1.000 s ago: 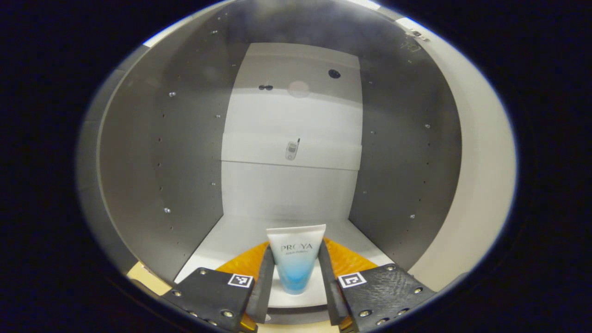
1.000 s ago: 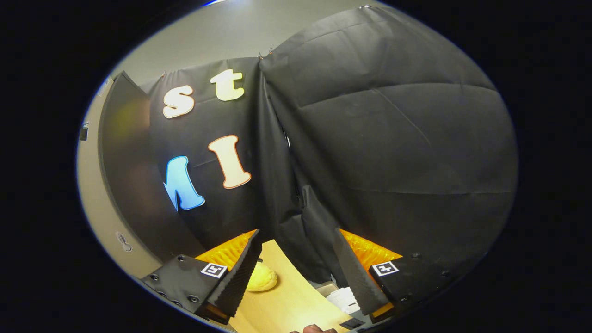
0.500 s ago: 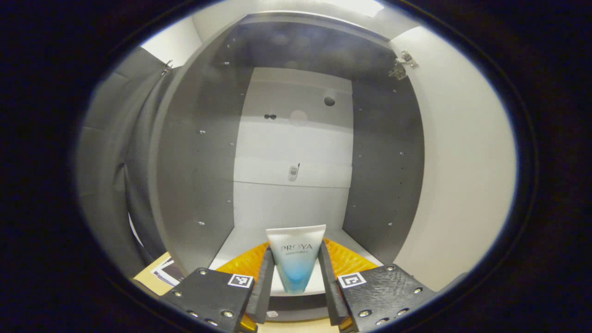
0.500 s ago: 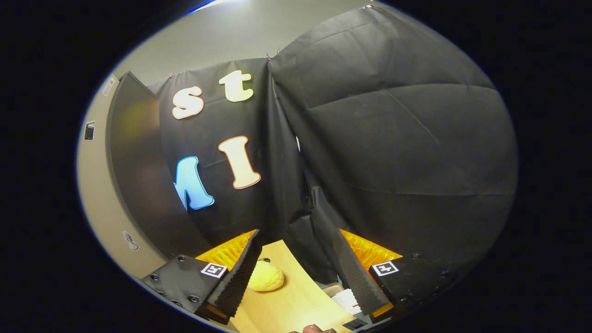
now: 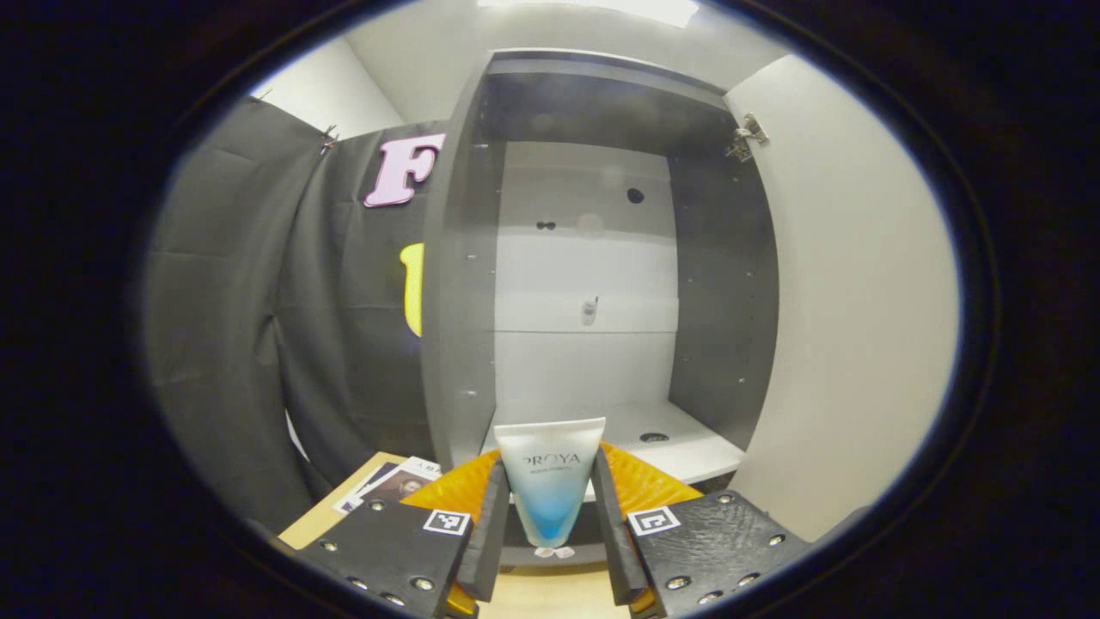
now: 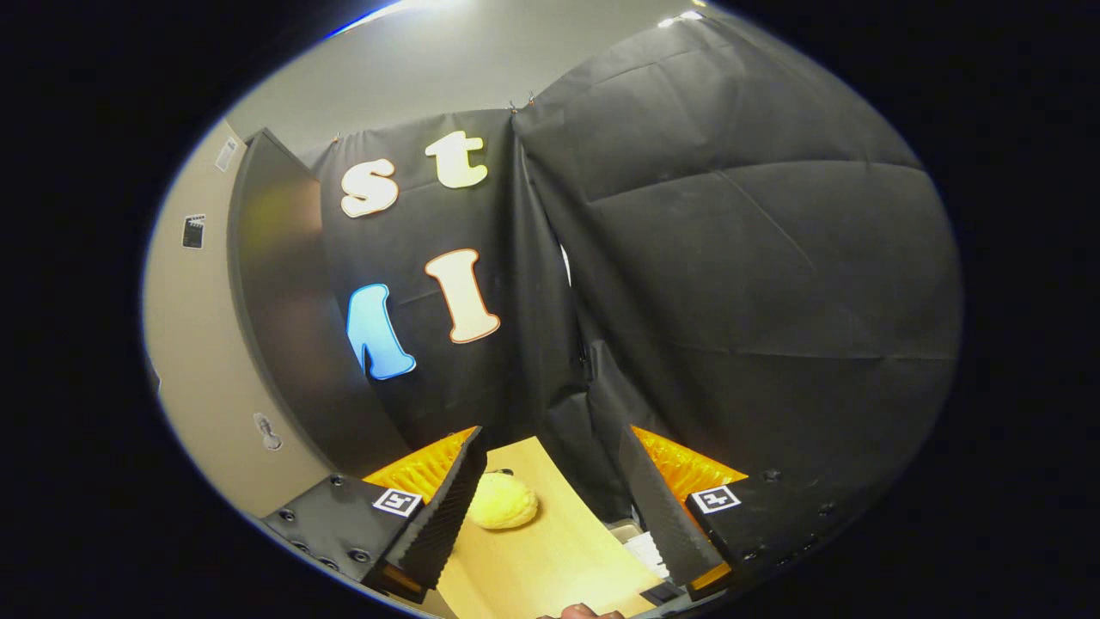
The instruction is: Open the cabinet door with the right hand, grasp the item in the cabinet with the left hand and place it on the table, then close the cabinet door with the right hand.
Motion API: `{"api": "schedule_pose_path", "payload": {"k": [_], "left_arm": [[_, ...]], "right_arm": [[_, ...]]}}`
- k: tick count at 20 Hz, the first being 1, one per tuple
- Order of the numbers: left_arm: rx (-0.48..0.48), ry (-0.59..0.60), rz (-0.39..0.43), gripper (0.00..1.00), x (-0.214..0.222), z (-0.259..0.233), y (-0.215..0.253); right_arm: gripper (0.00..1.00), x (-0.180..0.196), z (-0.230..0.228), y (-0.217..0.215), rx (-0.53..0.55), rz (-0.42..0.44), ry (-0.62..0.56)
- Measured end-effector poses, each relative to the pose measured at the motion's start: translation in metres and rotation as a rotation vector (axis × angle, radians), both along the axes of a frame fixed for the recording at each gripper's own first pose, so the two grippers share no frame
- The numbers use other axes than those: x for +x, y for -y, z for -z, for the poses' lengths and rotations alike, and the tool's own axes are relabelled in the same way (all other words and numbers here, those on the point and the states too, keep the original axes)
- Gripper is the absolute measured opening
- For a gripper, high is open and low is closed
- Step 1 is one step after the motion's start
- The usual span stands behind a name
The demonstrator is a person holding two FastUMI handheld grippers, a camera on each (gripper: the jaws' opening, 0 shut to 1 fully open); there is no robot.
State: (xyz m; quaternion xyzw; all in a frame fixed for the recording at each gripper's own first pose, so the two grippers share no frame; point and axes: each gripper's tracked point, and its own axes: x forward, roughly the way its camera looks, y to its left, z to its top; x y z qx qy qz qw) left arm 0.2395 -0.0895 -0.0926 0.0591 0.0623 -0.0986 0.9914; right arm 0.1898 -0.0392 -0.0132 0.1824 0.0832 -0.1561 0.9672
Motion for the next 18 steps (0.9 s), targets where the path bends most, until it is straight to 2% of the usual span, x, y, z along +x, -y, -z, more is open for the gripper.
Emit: {"api": "schedule_pose_path", "payload": {"k": [3, 7, 10, 18], "left_arm": [[0.026, -0.015, -0.024, 0.53, -0.013, 0.019, -0.025], [0.003, -0.018, -0.053, 0.52, -0.024, 0.046, -0.048], [0.033, 0.009, -0.090, 0.52, -0.028, 0.064, -0.071], [-0.038, -0.006, -0.078, 0.52, -0.043, 0.132, -0.110]], "right_arm": [[0.92, -0.010, 0.001, -0.003, -0.014, -0.001, -0.007], [0.92, -0.021, -0.001, -0.008, -0.003, -0.008, -0.013], [0.92, -0.031, 0.002, -0.010, 0.007, 0.007, -0.022], [0.92, -0.054, 0.003, -0.013, -0.060, 0.006, -0.056]]}}
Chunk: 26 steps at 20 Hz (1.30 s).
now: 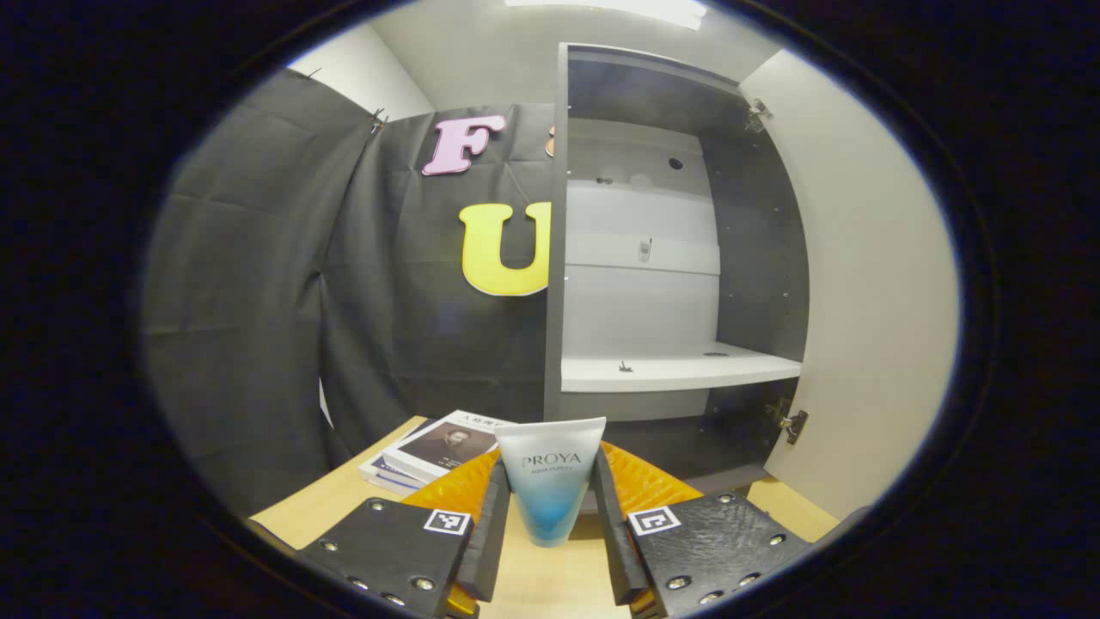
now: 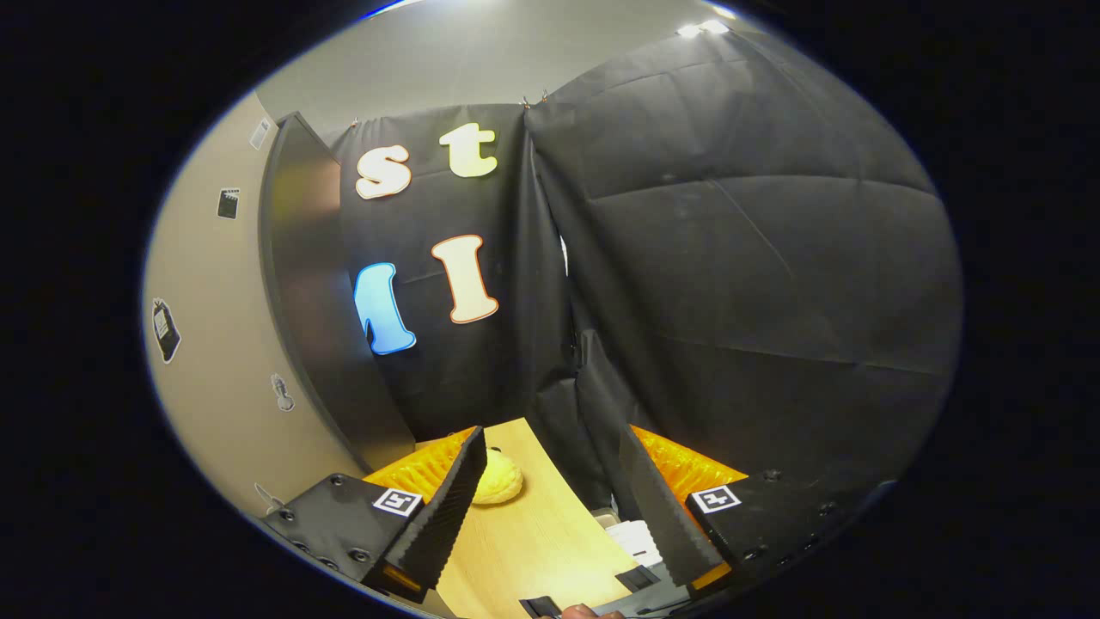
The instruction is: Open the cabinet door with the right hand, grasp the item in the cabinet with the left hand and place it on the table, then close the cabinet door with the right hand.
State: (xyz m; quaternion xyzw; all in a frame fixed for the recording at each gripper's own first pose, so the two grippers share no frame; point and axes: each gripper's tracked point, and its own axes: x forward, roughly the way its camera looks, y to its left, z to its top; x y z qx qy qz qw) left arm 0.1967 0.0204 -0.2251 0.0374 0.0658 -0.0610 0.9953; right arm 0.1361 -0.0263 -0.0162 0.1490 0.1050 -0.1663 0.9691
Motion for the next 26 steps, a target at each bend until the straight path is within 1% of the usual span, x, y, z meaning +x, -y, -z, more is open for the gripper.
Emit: {"api": "schedule_pose_path", "payload": {"k": [2, 3, 5, 6, 8, 12, 13, 14, 15, 18, 19, 20, 22, 23, 24, 26], "left_arm": [[-0.030, -0.014, -0.024, 0.53, -0.002, 0.015, -0.013], [-0.033, -0.019, -0.039, 0.51, -0.003, 0.022, -0.022], [-0.040, -0.027, -0.054, 0.53, -0.007, 0.037, -0.033], [-0.042, -0.035, -0.063, 0.53, -0.009, 0.047, -0.040], [-0.041, -0.057, -0.087, 0.52, -0.016, 0.068, -0.057], [-0.038, -0.140, -0.116, 0.53, -0.035, 0.123, -0.080], [-0.035, -0.159, -0.119, 0.51, -0.039, 0.134, -0.086], [-0.030, -0.175, -0.119, 0.53, -0.043, 0.144, -0.090], [-0.027, -0.189, -0.117, 0.53, -0.046, 0.153, -0.093], [0.004, -0.220, -0.096, 0.52, -0.058, 0.173, -0.093], [0.016, -0.228, -0.087, 0.51, -0.061, 0.178, -0.093], [0.020, -0.231, -0.077, 0.52, -0.065, 0.179, -0.092], [0.019, -0.245, -0.067, 0.54, -0.070, 0.187, -0.091], [0.022, -0.247, -0.069, 0.53, -0.072, 0.189, -0.093], [0.027, -0.252, -0.073, 0.53, -0.074, 0.194, -0.095], [0.034, -0.278, -0.080, 0.55, -0.080, 0.204, -0.098]], "right_arm": [[0.92, -0.002, -0.003, 0.001, -0.004, 0.009, 0.007], [0.92, -0.002, -0.003, 0.003, -0.009, 0.014, 0.010], [0.92, -0.003, -0.003, -0.002, -0.012, -0.008, 0.019], [0.98, -0.007, 0.000, 0.000, -0.001, -0.007, 0.018], [0.98, -0.013, 0.001, 0.002, 0.004, 0.001, 0.025], [0.98, -0.026, 0.006, 0.001, -0.079, -0.001, -0.004], [0.98, -0.028, 0.006, -0.002, -0.080, -0.006, -0.009], [0.95, -0.029, 0.007, -0.006, -0.071, -0.013, -0.012], [0.98, -0.029, 0.006, -0.011, -0.062, -0.020, -0.013], [0.98, -0.025, 0.003, -0.015, -0.078, -0.035, -0.026], [0.92, -0.024, 0.000, -0.013, -0.091, -0.036, -0.031], [0.92, -0.023, -0.002, -0.012, -0.094, -0.036, -0.029], [0.92, -0.021, -0.007, -0.011, -0.078, -0.030, -0.020], [0.92, -0.022, -0.007, -0.010, -0.070, -0.023, -0.017], [0.92, -0.023, -0.004, -0.010, -0.062, -0.016, -0.019], [0.92, -0.026, 0.003, -0.013, -0.042, -0.008, -0.027]]}}
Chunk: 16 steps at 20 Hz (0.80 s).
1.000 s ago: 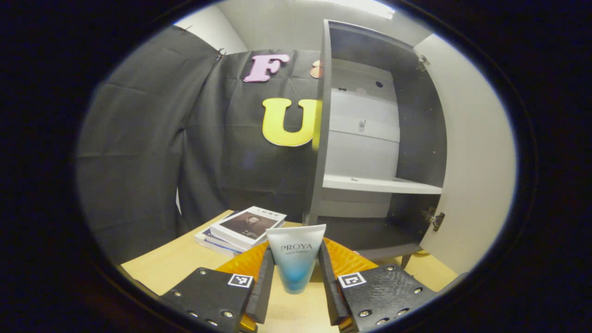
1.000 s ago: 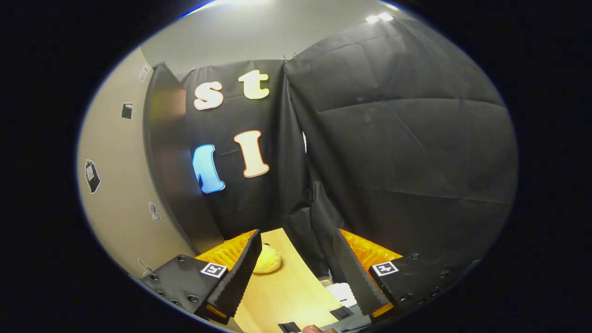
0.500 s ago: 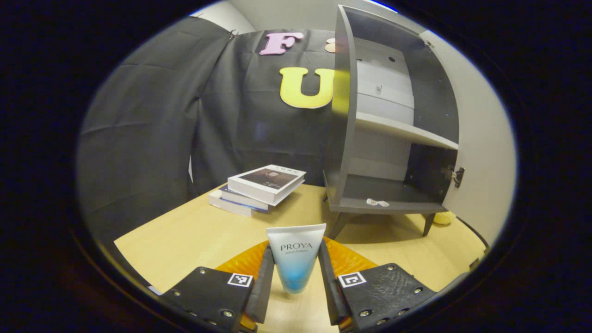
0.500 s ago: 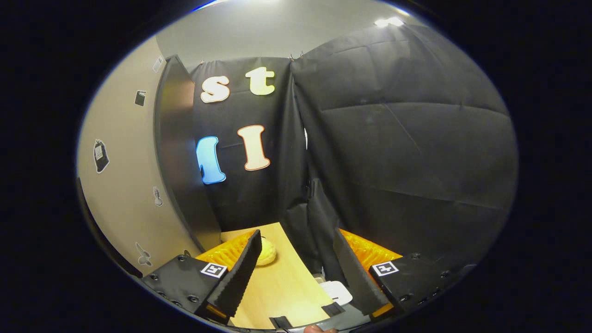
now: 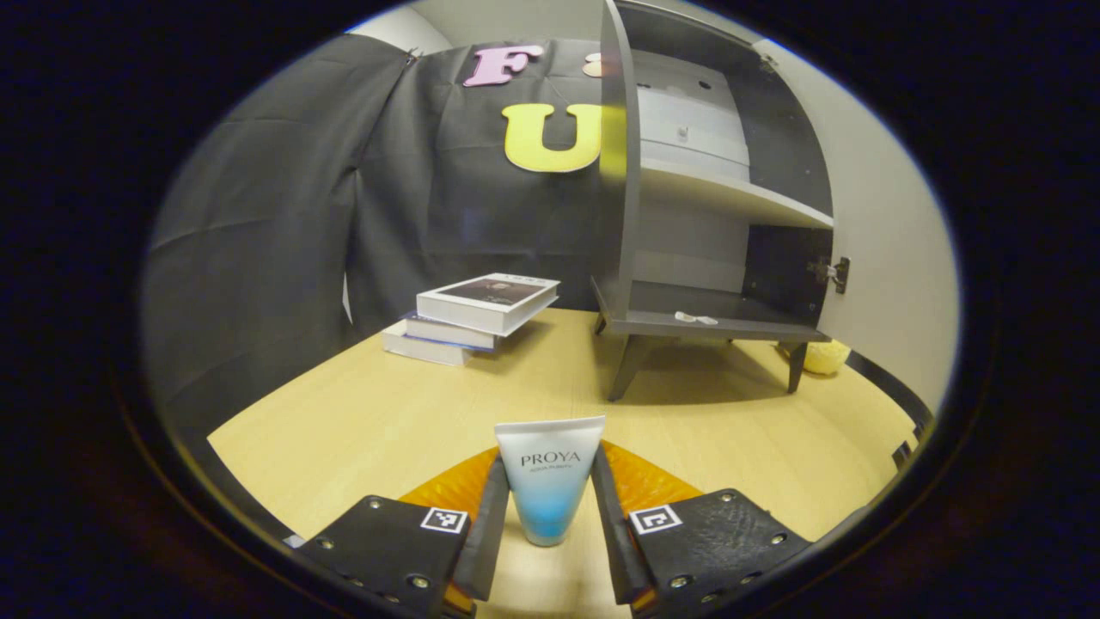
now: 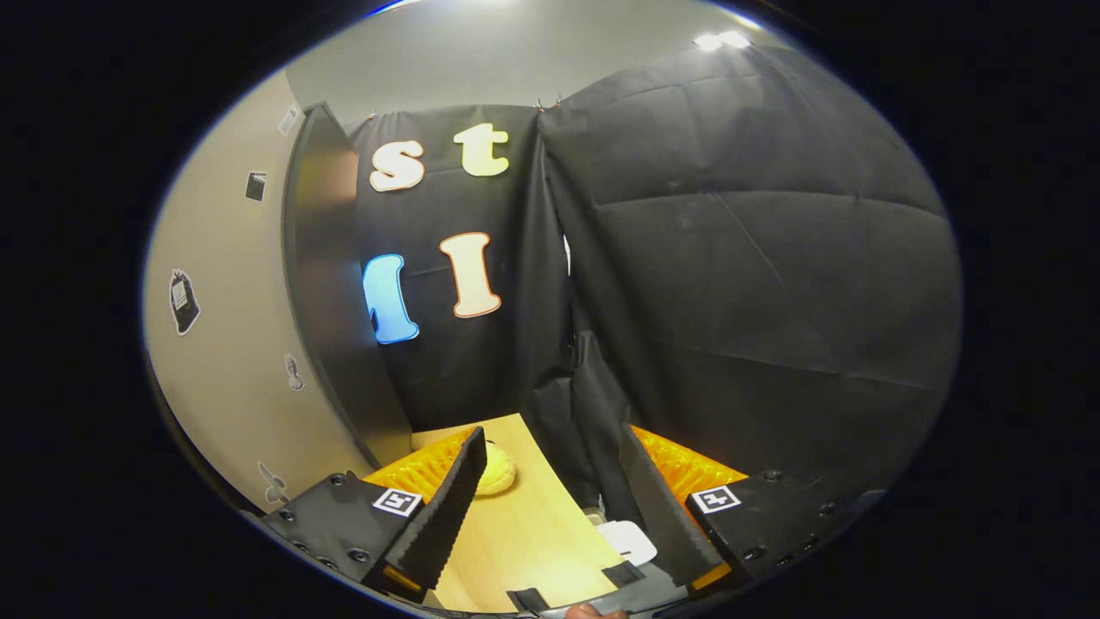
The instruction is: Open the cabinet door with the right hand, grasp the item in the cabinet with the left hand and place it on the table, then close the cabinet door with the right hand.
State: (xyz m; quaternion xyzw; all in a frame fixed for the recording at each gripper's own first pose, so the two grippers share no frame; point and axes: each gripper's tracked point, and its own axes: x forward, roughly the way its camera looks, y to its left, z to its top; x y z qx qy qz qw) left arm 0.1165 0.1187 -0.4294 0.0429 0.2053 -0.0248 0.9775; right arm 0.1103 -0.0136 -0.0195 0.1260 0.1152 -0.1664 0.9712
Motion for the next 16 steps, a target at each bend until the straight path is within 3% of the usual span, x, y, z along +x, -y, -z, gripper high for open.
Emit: {"api": "schedule_pose_path", "payload": {"k": [5, 6, 9, 10, 12, 14, 16], "left_arm": [[0.006, -0.007, 0.028, 0.54, -0.007, -0.001, 0.002], [0.014, -0.009, 0.032, 0.58, -0.009, -0.001, 0.003], [0.038, -0.016, 0.028, 0.55, -0.010, -0.002, 0.000], [0.041, -0.017, 0.026, 0.60, -0.011, -0.004, 0.000], [0.035, -0.012, 0.027, 0.77, -0.013, -0.010, 0.000], [0.038, -0.021, 0.017, 0.77, -0.014, -0.016, -0.003], [0.031, -0.023, 0.008, 0.86, -0.018, -0.029, -0.002]], "right_arm": [[0.92, -0.005, 0.007, 0.001, 0.009, 0.025, -0.013], [0.92, -0.004, 0.006, -0.001, 0.013, 0.026, -0.011], [0.92, -0.002, 0.008, -0.006, 0.007, 0.020, -0.013], [0.98, -0.003, 0.009, -0.004, -0.003, 0.024, -0.016], [0.98, -0.004, 0.007, -0.003, -0.002, 0.027, -0.011], [0.98, -0.005, 0.004, -0.002, 0.016, 0.032, 0.002], [0.98, -0.007, 0.004, 0.000, 0.024, 0.045, 0.013]]}}
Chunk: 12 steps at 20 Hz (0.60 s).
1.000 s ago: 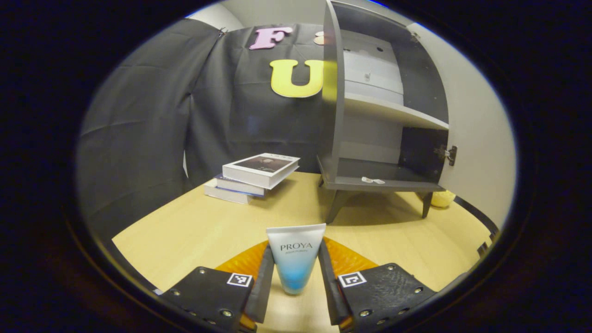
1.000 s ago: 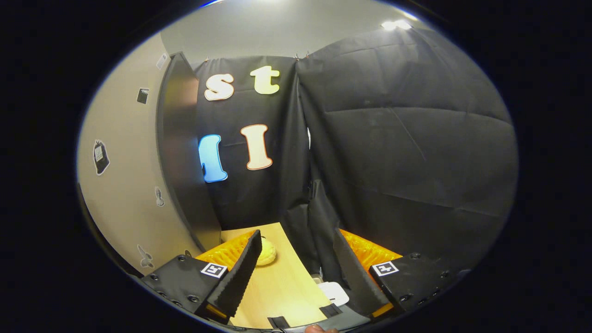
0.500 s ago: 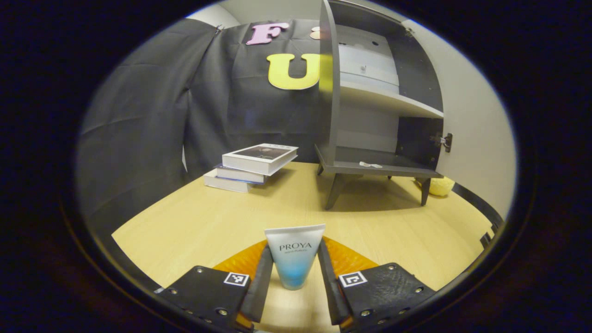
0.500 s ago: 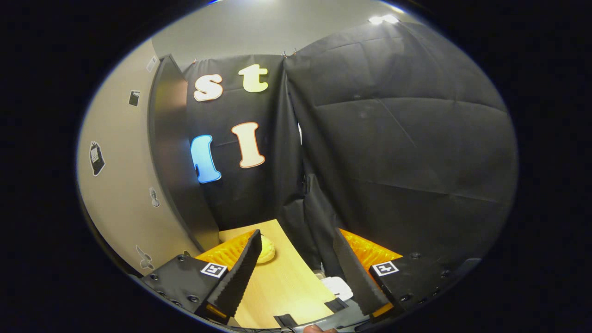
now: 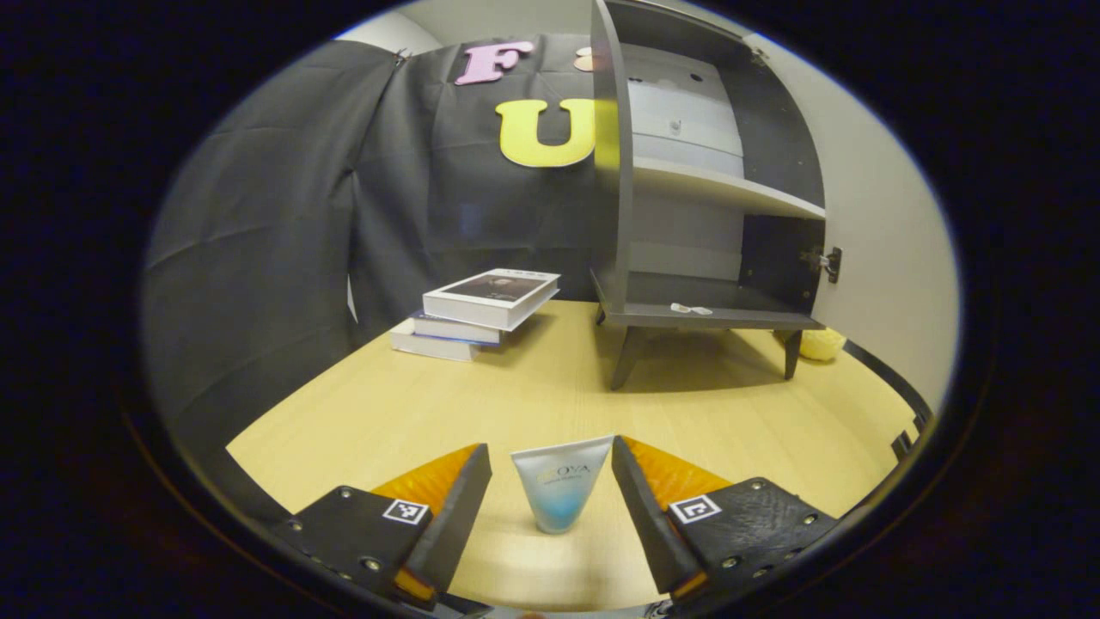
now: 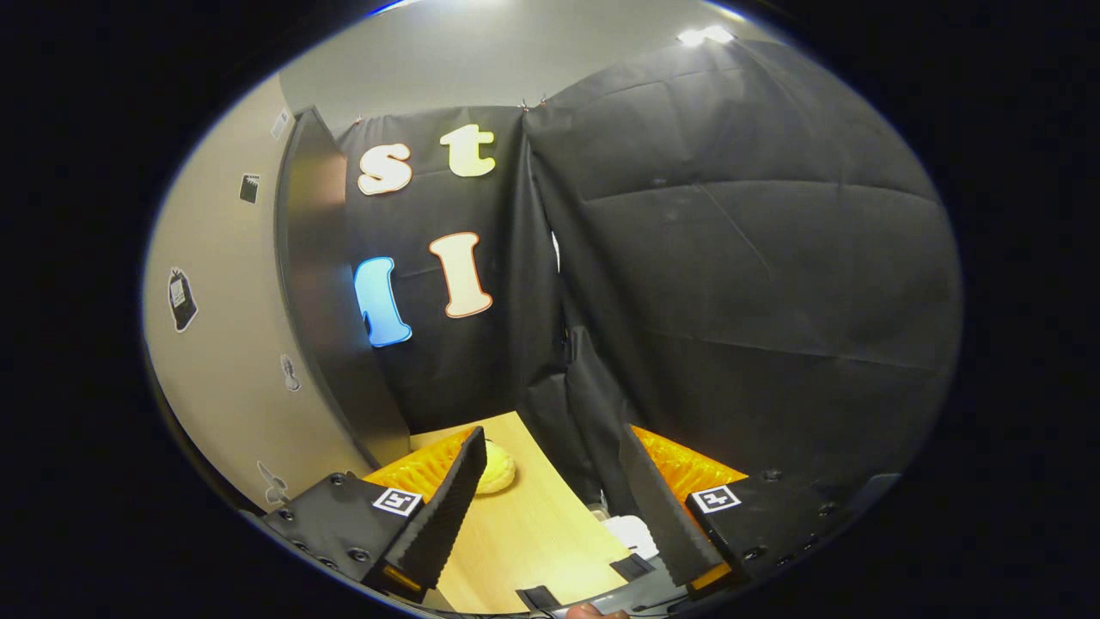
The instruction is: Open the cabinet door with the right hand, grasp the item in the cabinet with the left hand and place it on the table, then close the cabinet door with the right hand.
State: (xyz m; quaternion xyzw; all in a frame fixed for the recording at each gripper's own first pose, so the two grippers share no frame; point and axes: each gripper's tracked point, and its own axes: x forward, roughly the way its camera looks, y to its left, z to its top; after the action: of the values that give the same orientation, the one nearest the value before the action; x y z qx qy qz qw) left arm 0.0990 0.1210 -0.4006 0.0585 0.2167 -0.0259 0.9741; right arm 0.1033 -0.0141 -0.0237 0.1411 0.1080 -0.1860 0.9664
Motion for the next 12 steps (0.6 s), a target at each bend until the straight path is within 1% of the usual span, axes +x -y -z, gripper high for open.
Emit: {"api": "schedule_pose_path", "payload": {"k": [2, 4, 5, 6, 8, 9, 10, 11, 12], "left_arm": [[-0.011, 0.010, 0.013, 0.86, -0.004, -0.020, 0.007], [-0.002, 0.035, 0.035, 0.86, -0.010, -0.046, 0.016], [0.013, 0.053, 0.046, 0.86, -0.012, -0.062, 0.021], [0.026, 0.073, 0.051, 0.86, -0.016, -0.079, 0.024], [0.027, 0.115, 0.064, 0.86, -0.021, -0.115, 0.036], [0.025, 0.136, 0.071, 0.86, -0.024, -0.133, 0.040], [0.027, 0.157, 0.071, 0.87, -0.026, -0.153, 0.045], [0.027, 0.174, 0.068, 0.86, -0.029, -0.171, 0.050], [0.015, 0.182, 0.066, 0.86, -0.033, -0.187, 0.059]], "right_arm": [[0.98, -0.003, 0.002, 0.004, 0.005, 0.012, 0.006], [0.98, -0.008, 0.001, 0.009, 0.007, 0.033, 0.018], [1.00, -0.011, 0.000, 0.013, 0.008, 0.045, 0.025], [0.98, -0.013, -0.001, 0.015, 0.011, 0.056, 0.033], [0.98, -0.018, -0.007, 0.017, 0.012, 0.071, 0.055], [1.00, -0.021, -0.012, 0.017, 0.008, 0.078, 0.072], [0.93, -0.024, -0.017, 0.017, -0.003, 0.083, 0.093], [0.98, -0.026, -0.022, 0.015, -0.017, 0.081, 0.109], [0.98, -0.027, -0.024, 0.011, -0.030, 0.073, 0.119]]}}
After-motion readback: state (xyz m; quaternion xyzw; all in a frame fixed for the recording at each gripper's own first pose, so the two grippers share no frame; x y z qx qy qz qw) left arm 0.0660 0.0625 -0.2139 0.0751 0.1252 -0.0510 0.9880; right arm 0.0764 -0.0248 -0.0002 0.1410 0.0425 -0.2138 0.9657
